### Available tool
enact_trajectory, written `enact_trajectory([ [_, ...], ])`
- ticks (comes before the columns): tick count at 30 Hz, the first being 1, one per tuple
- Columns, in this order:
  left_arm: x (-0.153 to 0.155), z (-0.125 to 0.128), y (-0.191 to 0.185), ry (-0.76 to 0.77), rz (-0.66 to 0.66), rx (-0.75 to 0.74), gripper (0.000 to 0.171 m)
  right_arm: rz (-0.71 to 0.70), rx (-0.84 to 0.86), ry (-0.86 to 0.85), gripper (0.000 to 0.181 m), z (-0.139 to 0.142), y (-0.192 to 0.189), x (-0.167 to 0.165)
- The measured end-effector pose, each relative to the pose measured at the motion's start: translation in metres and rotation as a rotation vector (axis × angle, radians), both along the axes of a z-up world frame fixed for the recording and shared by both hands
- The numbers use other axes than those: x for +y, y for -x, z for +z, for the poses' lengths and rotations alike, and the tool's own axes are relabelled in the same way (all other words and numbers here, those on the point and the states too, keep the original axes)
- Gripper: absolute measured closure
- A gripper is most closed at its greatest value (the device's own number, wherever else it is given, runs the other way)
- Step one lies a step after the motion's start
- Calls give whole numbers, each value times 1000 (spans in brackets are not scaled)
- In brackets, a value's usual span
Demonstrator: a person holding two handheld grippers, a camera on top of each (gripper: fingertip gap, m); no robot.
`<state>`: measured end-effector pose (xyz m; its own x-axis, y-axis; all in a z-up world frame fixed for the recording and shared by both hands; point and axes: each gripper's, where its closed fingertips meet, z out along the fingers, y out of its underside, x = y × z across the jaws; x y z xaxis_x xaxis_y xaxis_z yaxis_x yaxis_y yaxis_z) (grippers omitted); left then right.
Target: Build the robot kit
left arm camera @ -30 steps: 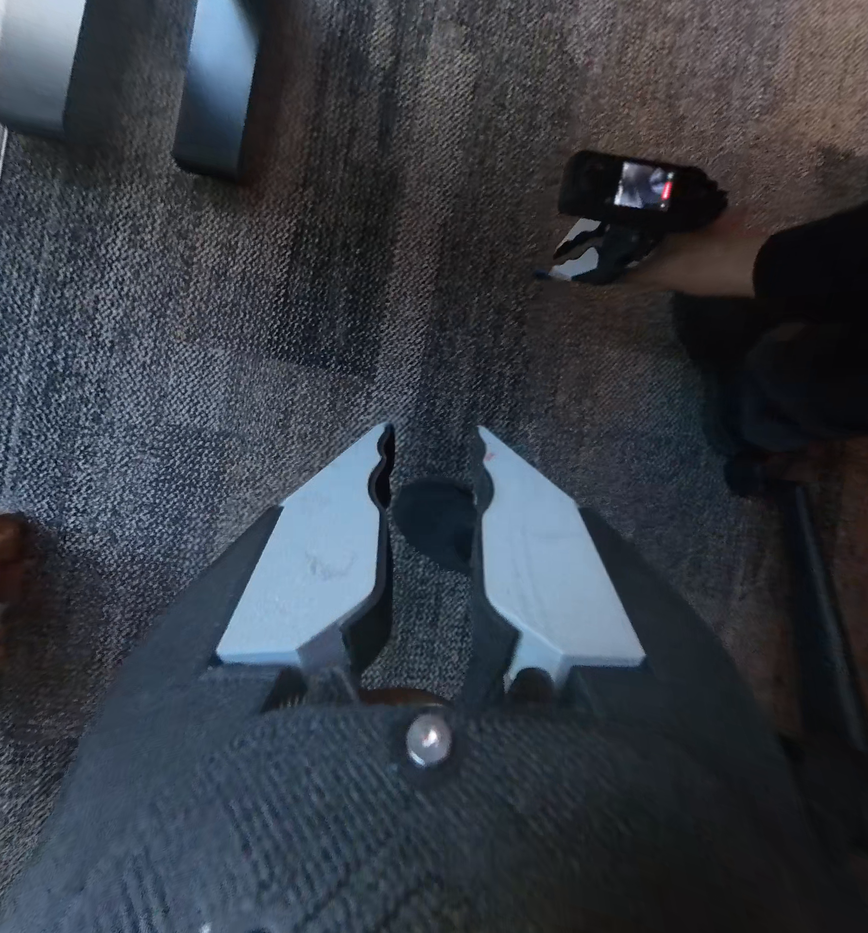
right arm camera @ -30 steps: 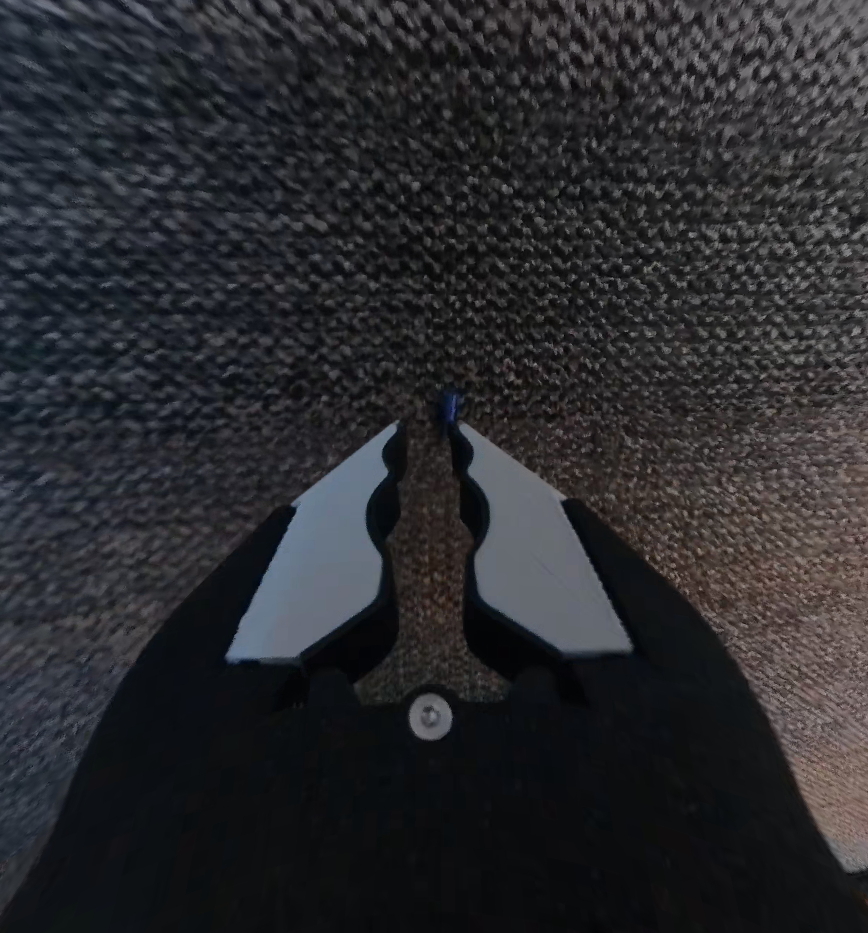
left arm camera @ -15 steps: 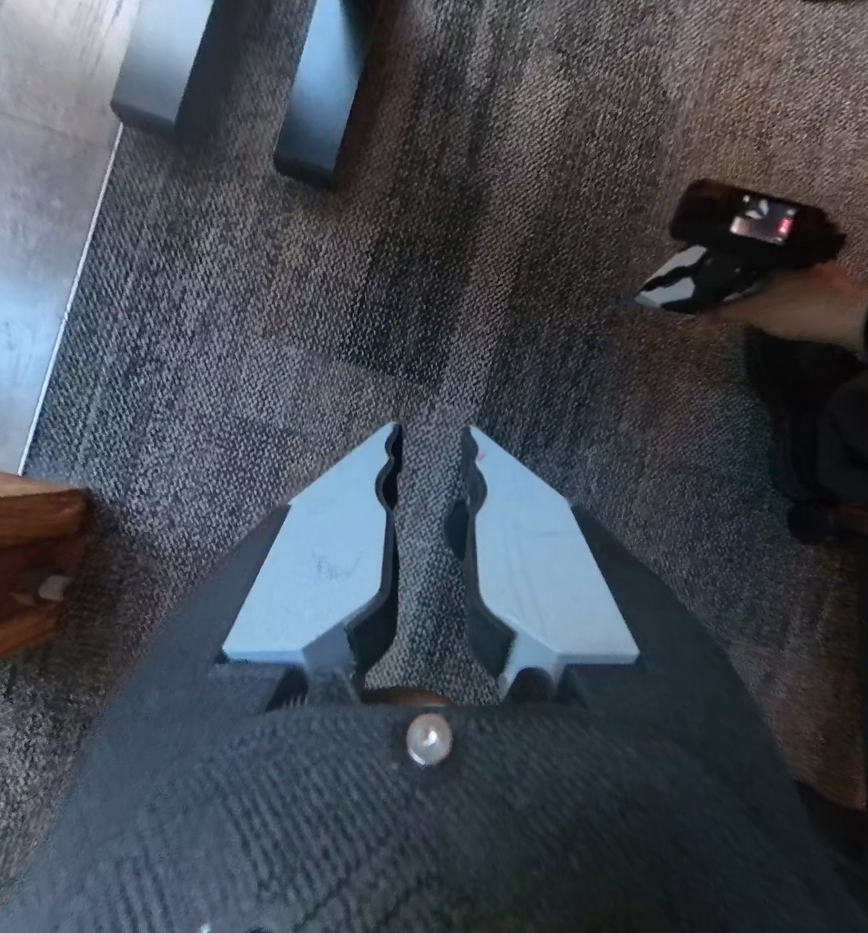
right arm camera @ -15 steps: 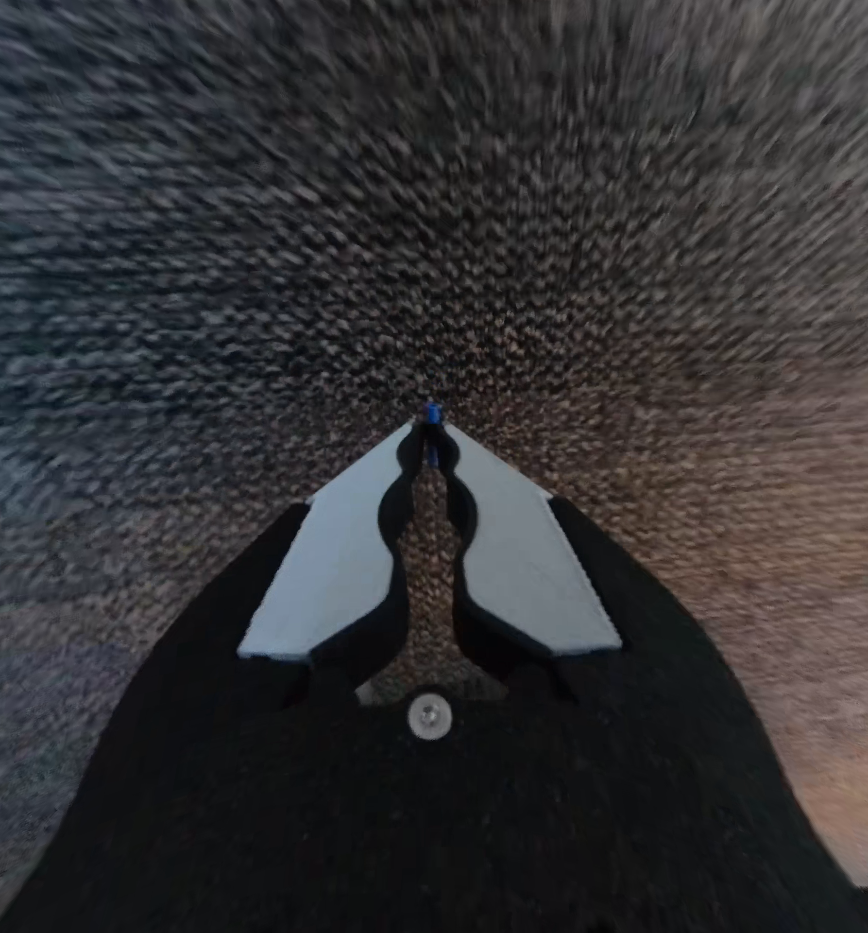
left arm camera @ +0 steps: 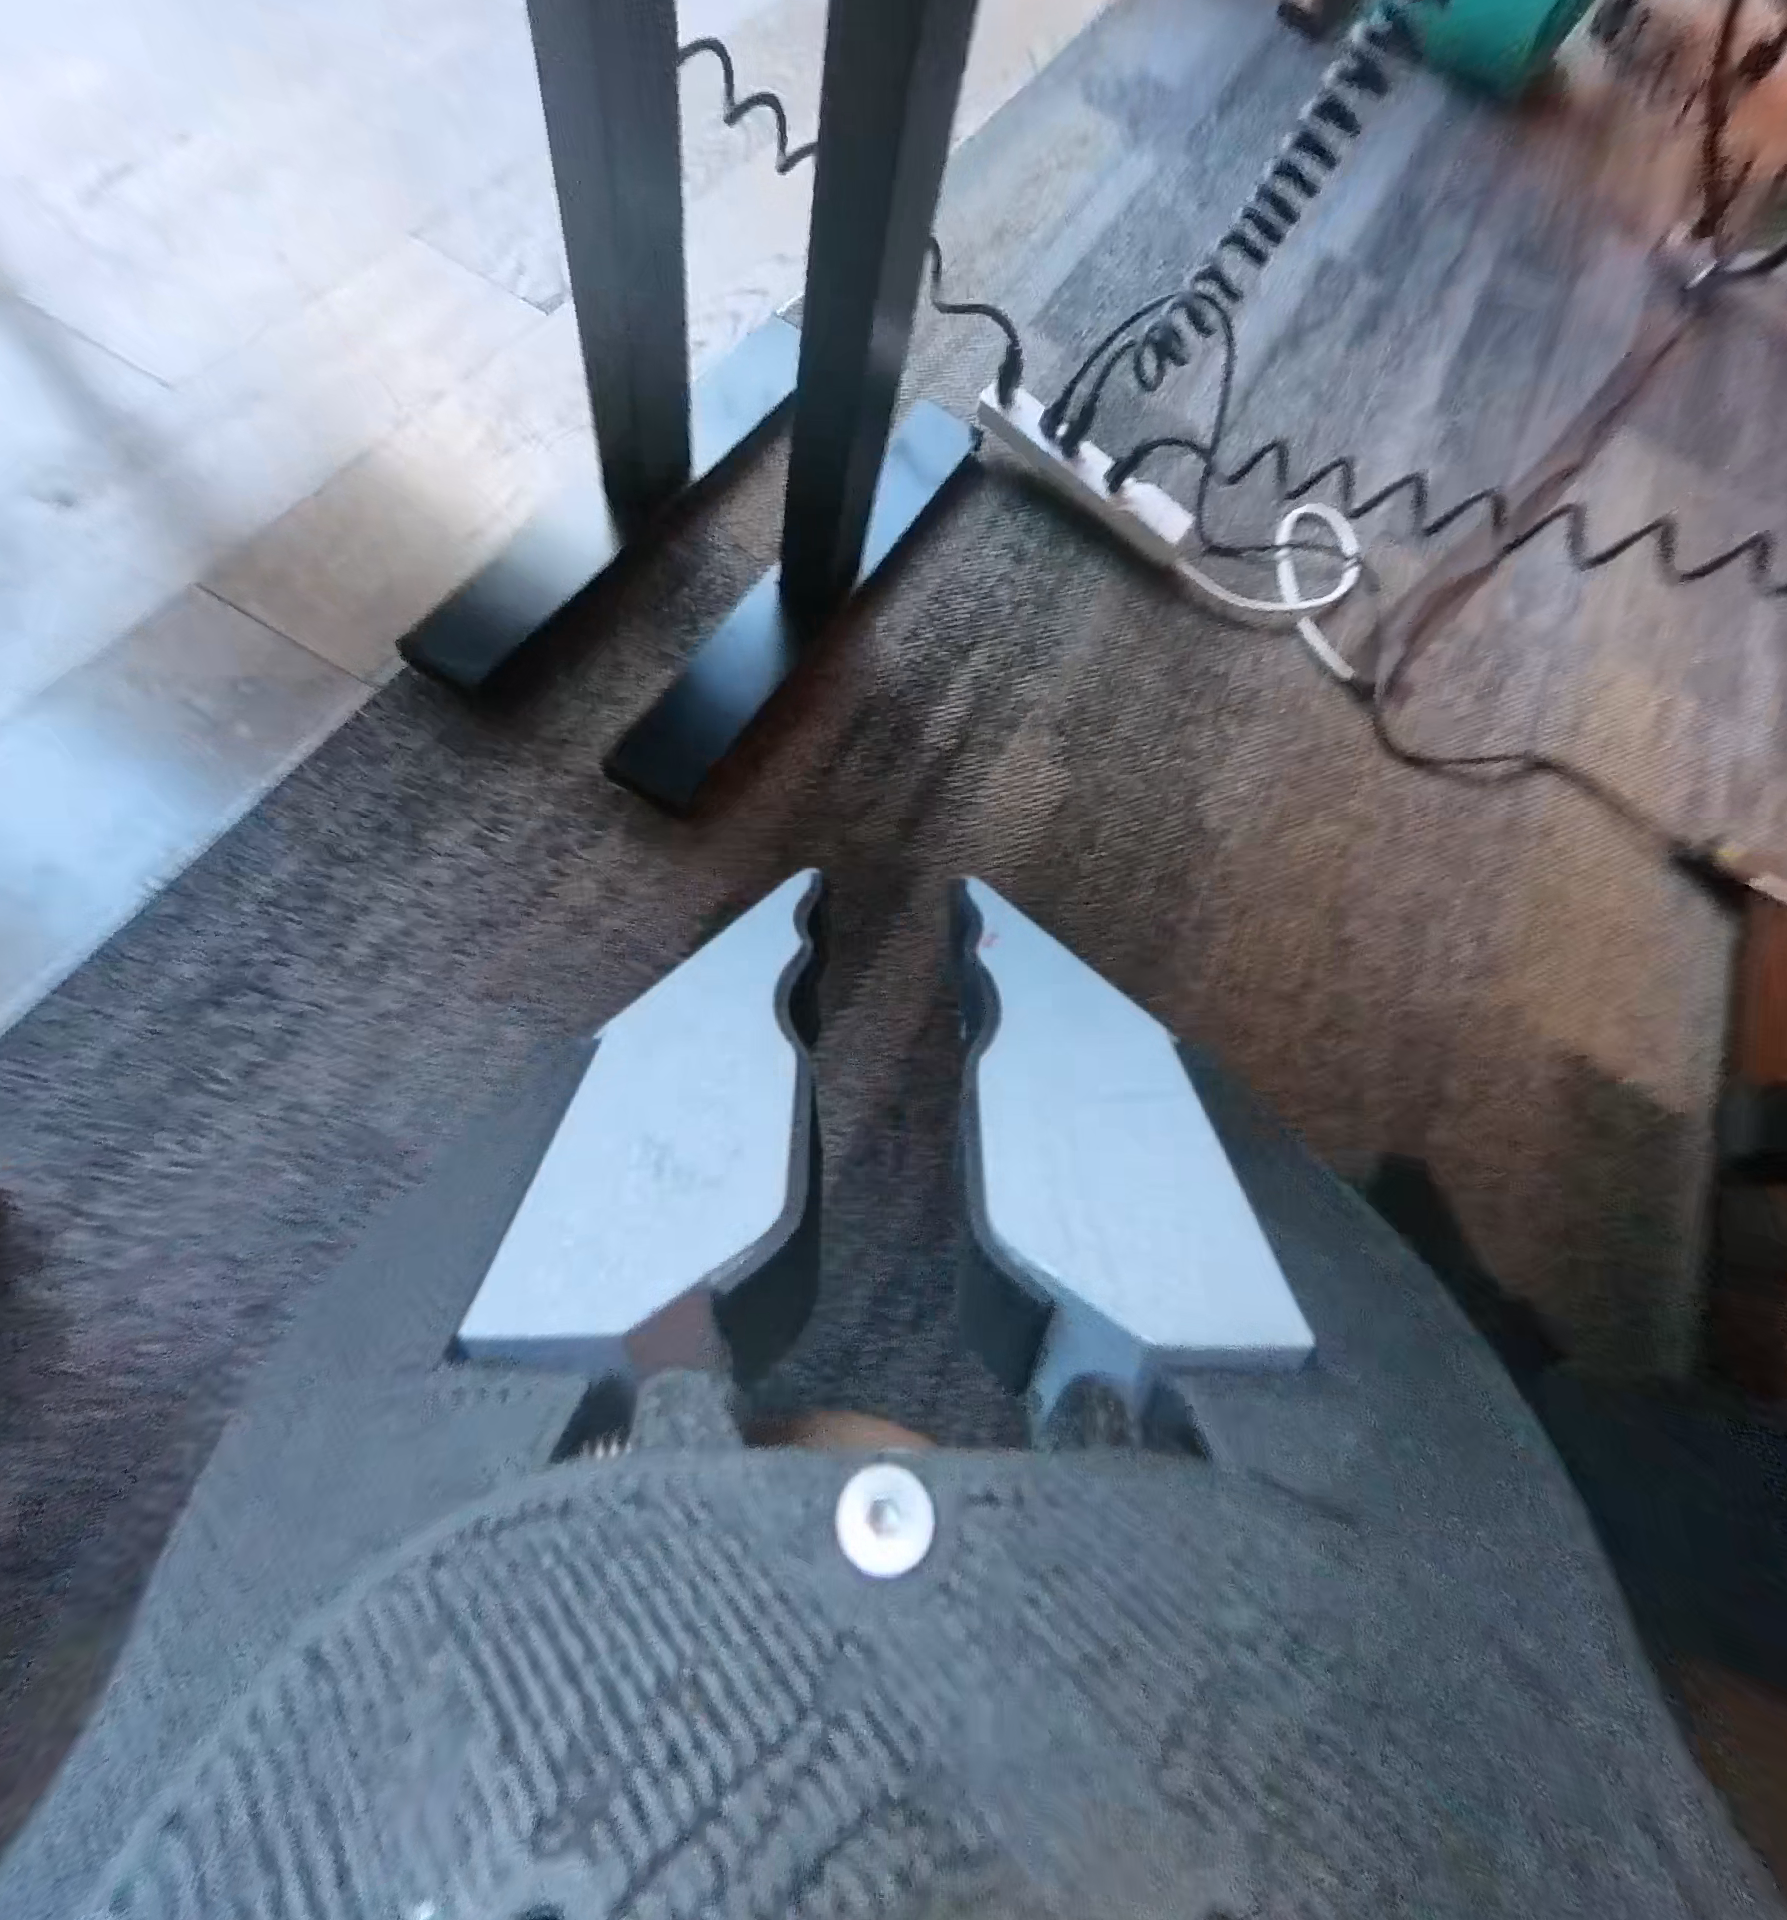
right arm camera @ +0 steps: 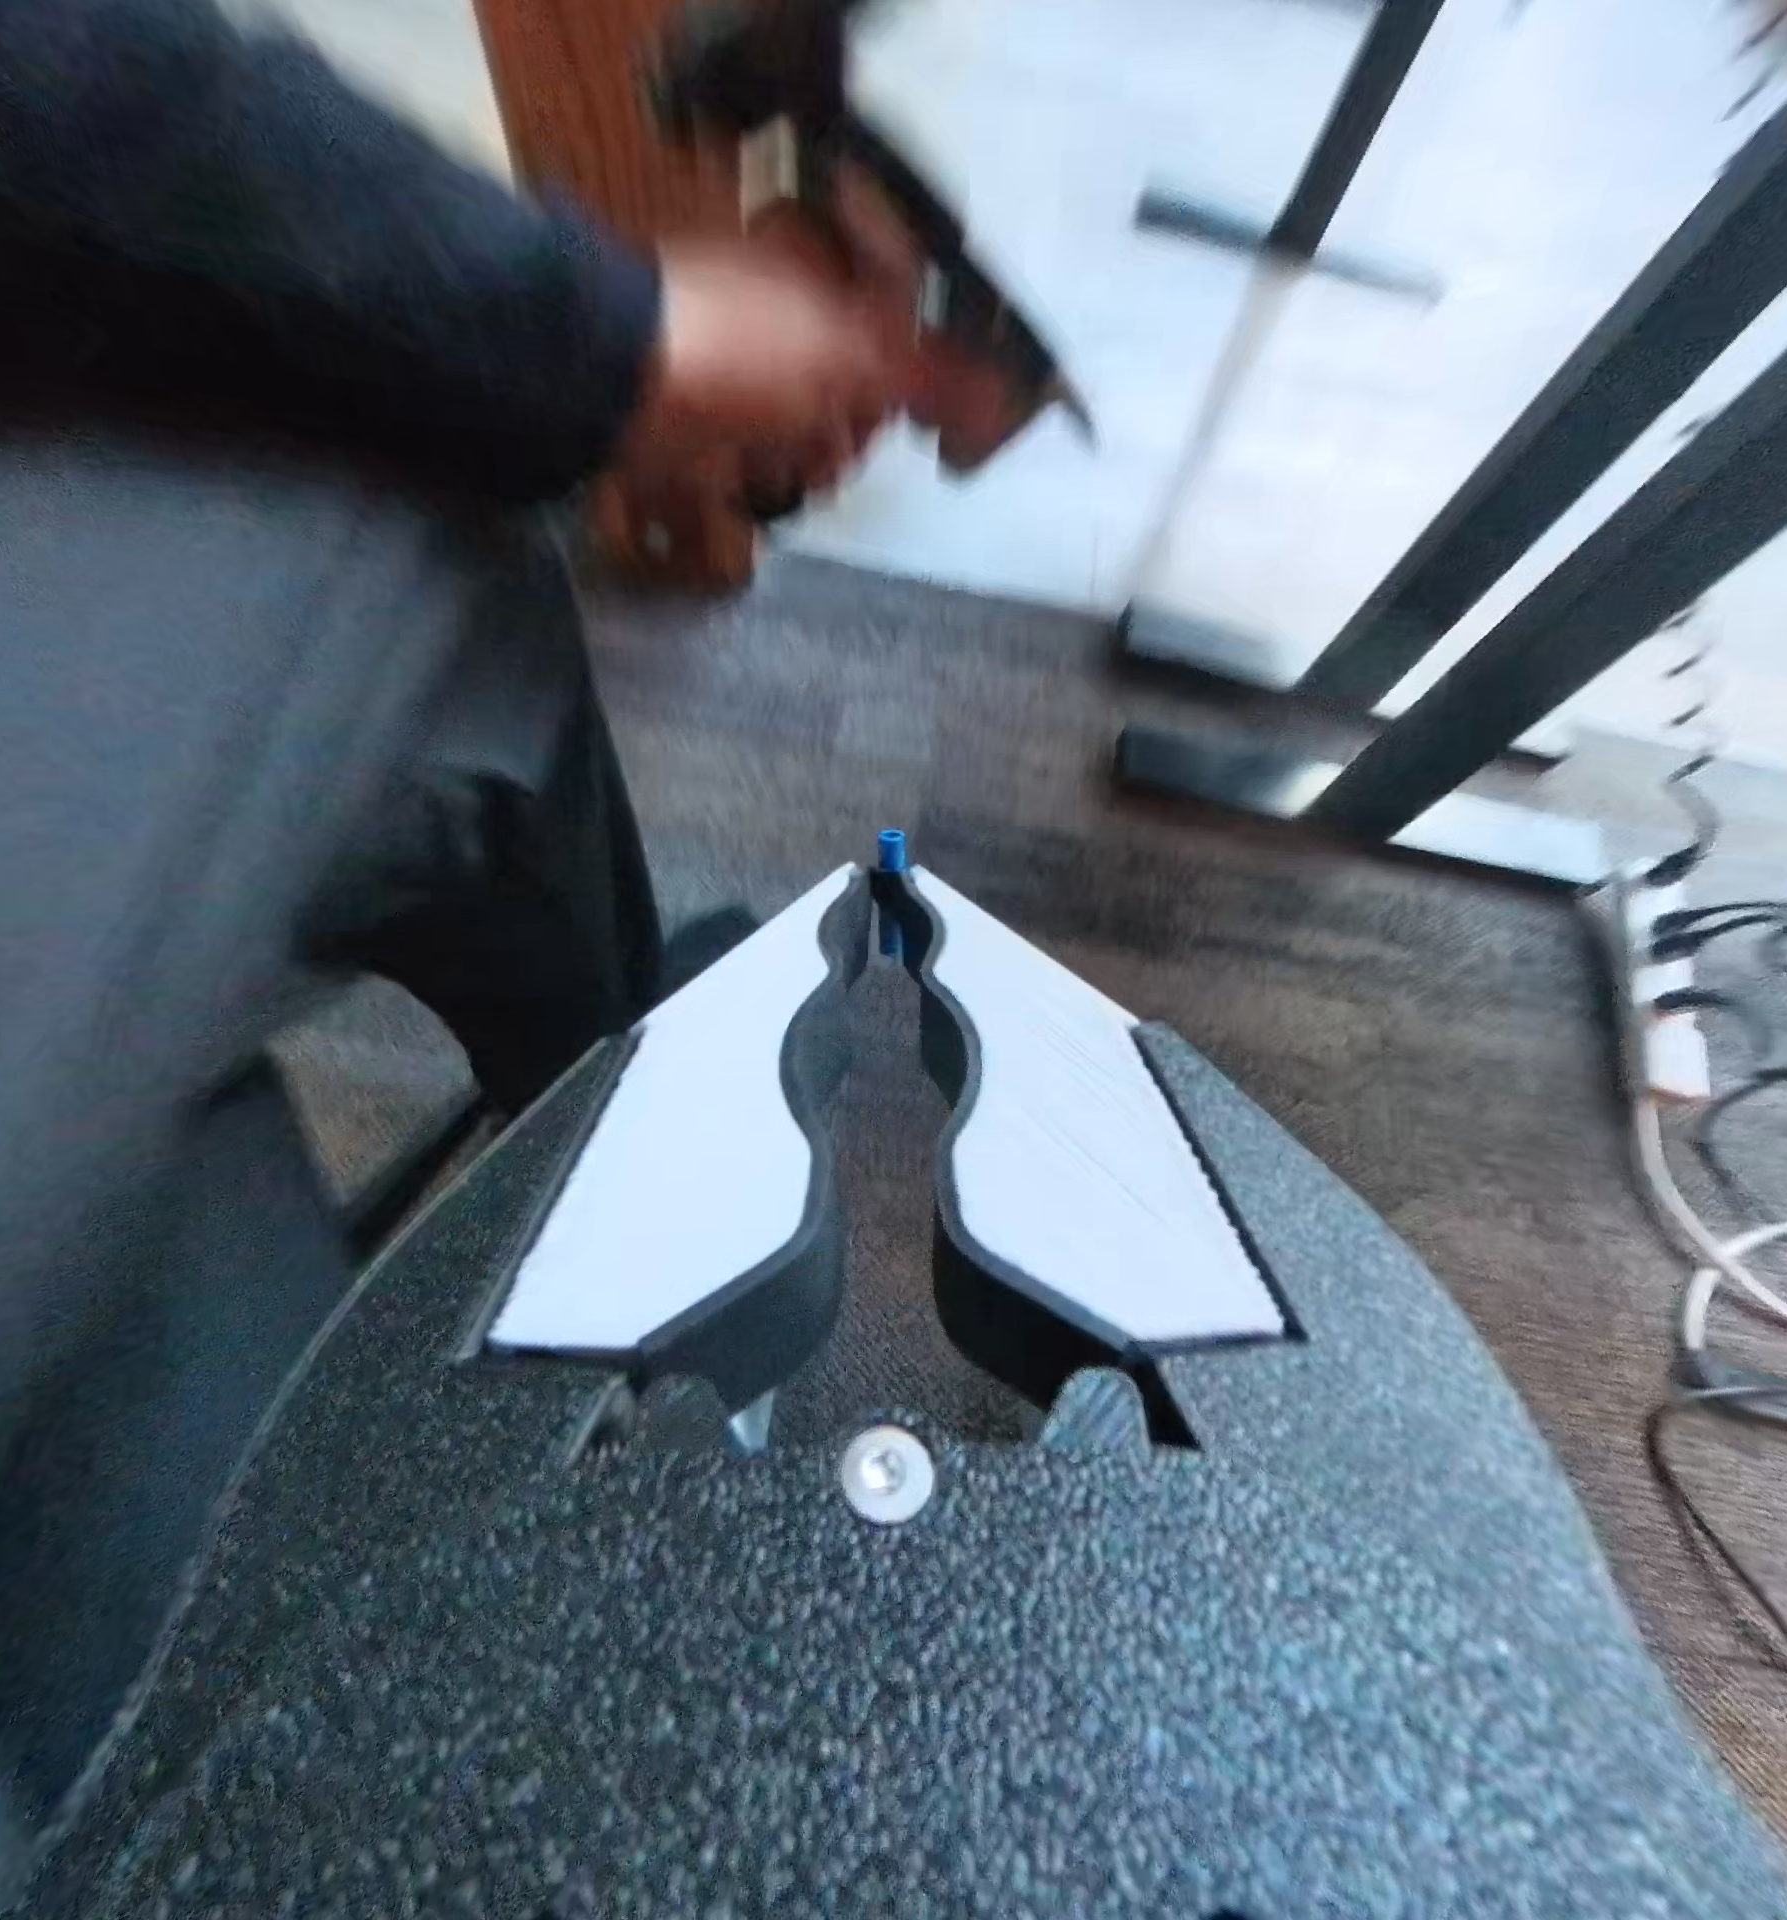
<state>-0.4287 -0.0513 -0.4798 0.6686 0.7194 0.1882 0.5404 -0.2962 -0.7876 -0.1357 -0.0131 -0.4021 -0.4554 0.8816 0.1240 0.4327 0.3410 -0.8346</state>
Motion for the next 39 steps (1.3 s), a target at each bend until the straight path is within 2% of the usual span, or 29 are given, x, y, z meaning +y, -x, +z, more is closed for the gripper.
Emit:
enact_trajectory([
  [2, 9, 4, -18, -43, 9, -45, 151, -67, 143, 25, 177, 85, -49, 10],
  [4, 17, 21, -35, -23, -22, -5, 151, -187, 273, -7, 177, 157, -97, 45],
  [6, 28, 56, -60, -2, -127, 124, 151, -382, 364, -37, 177, 211, -147, 103],
  [8, 36, 96, -97, 25, -253, 270, 151, -554, 390, 16, 177, 238, -198, 160],
  [9, 43, 116, -124, 18, -332, 318, 151, -617, 373, 50, 177, 239, -221, 185],
  [11, 60, 156, -195, -31, -529, 373, 151, -741, 318, 113, 177, 225, -261, 232],
  [14, 97, 200, -319, -128, -820, 410, 153, -827, 271, 237, 177, 199, -295, 269],
  [17, 146, 225, -440, -220, -1119, 321, 151, -859, 230, 244, 177, 181, -305, 291],
  [20, 206, 235, -515, -219, -1321, 249, 138, -876, 131, 243, 177, 161, -306, 311],
  [24, 293, 248, -548, -185, -1386, 358, 142, -904, 59, 332, 177, 146, -308, 328],
  [28, 336, 225, -567, -24, -1489, 323, 142, -932, 17, 342, 176, 139, -312, 338],
  [30, 345, 213, -566, 44, -1532, 327, 144, -925, -24, 352, 176, 131, -311, 338],
  [33, 354, 208, -562, 92, -1570, 331, 145, -929, -91, 344, 176, 120, -309, 342],
  [39, 350, 208, -563, 92, -1631, 290, 144, -922, -137, 272, 171, 112, -301, 346],
])
